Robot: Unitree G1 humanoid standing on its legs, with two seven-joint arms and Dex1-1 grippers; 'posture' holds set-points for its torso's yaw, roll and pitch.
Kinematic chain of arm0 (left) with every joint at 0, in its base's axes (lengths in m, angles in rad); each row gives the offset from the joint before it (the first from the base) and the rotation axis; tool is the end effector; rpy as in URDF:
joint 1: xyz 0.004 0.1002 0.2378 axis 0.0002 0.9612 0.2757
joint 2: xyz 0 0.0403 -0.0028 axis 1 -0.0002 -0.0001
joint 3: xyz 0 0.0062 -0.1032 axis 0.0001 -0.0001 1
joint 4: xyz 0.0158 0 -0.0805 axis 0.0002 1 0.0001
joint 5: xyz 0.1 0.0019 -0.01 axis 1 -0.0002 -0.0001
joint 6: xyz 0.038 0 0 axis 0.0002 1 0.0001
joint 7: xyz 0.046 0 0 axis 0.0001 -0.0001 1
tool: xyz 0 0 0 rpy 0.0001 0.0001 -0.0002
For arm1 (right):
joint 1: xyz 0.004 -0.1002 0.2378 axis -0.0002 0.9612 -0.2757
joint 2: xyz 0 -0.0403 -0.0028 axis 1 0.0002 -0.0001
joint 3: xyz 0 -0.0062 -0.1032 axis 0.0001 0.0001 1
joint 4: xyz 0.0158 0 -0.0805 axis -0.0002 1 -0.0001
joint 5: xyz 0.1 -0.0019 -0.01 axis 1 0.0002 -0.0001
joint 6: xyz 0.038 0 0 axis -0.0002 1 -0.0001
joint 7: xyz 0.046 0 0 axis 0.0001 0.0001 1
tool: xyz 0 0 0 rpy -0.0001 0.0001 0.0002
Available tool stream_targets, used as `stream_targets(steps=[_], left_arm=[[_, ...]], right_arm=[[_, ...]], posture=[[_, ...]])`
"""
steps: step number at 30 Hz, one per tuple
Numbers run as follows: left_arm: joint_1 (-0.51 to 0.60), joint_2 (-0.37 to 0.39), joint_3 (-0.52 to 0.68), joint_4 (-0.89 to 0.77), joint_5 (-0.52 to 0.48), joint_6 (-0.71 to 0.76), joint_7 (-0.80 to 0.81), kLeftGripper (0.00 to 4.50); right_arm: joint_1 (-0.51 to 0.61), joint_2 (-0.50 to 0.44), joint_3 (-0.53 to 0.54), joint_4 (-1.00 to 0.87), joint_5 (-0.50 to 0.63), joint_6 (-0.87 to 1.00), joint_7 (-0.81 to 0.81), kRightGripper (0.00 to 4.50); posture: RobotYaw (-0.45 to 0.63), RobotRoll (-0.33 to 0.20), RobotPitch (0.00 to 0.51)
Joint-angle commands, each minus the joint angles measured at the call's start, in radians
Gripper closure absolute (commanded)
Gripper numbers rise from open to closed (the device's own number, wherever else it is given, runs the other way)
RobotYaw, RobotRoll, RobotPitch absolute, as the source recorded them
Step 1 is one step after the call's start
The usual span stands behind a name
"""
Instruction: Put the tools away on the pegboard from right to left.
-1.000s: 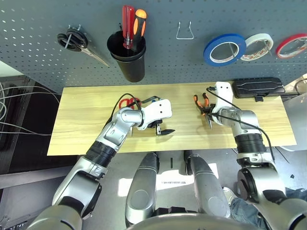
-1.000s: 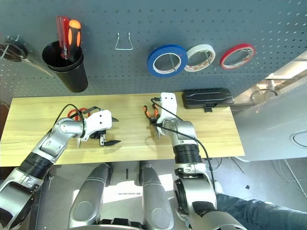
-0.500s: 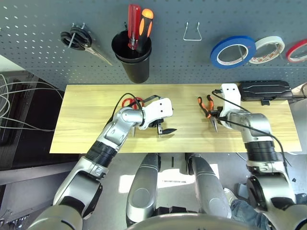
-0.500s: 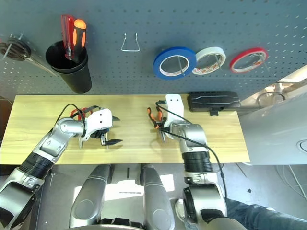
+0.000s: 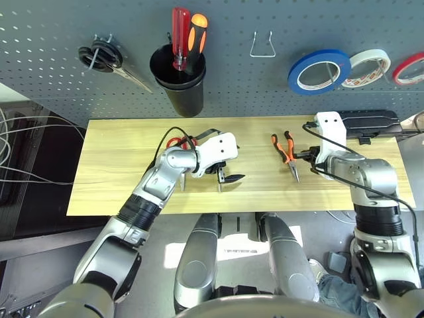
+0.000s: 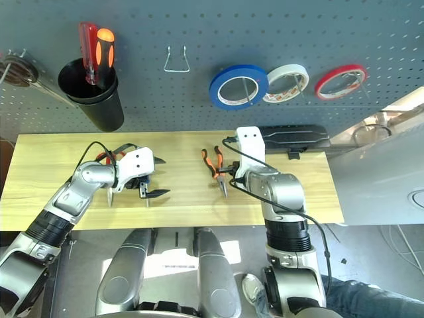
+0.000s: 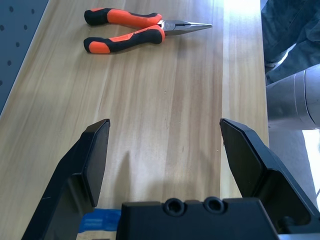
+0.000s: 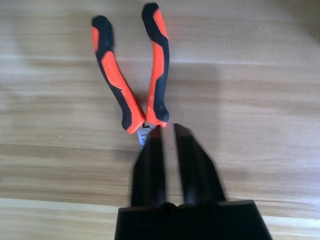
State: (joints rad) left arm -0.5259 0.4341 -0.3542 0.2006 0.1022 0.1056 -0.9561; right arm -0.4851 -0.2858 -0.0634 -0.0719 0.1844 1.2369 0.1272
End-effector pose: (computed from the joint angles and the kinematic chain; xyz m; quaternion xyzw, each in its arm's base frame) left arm 0.2891 0.1516 0.1182 0.3249 0.0742 -0.5473 0.7677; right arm 0.2679 -0.1849 0.1257 -0.0320 0.3354 0.0617 0.9395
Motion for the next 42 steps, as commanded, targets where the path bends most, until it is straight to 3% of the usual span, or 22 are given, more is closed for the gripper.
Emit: stream_targets(steps=[1, 9, 18, 39, 42], left_arm=[[0.016, 0.002, -0.01, 0.016, -0.002, -0.007, -0.006, 0.0], [0.02, 0.009, -0.007, 0.012, -0.004, -0.005, -0.005, 0.0], [0.033, 0.008, -0.011, -0.013, -0.008, 0.012, -0.003, 0.0], [0.037, 0.005, -0.012, -0.017, -0.009, 0.018, 0.005, 0.0], [0.032, 0.002, -0.013, -0.014, -0.01, 0.016, 0.005, 0.0]], right_arm=[[0.014, 0.013, 0.021, 0.062, -0.028, -0.057, -0.012, 2.85], [-0.031, 0.036, 0.049, 0.227, -0.075, -0.196, -0.031, 0.08], [-0.115, 0.099, 0.033, 0.426, -0.089, -0.299, -0.058, 0.03], [-0.15, 0.134, 0.081, 0.481, -0.127, -0.317, -0.034, 0.03], [-0.147, 0.134, 0.089, 0.478, -0.134, -0.309, -0.033, 0.72]], posture=[[0.13, 0.0, 0.391], [0.14, 0.0, 0.397], [0.16, 0.0, 0.416], [0.17, 0.0, 0.417], [0.16, 0.0, 0.412]])
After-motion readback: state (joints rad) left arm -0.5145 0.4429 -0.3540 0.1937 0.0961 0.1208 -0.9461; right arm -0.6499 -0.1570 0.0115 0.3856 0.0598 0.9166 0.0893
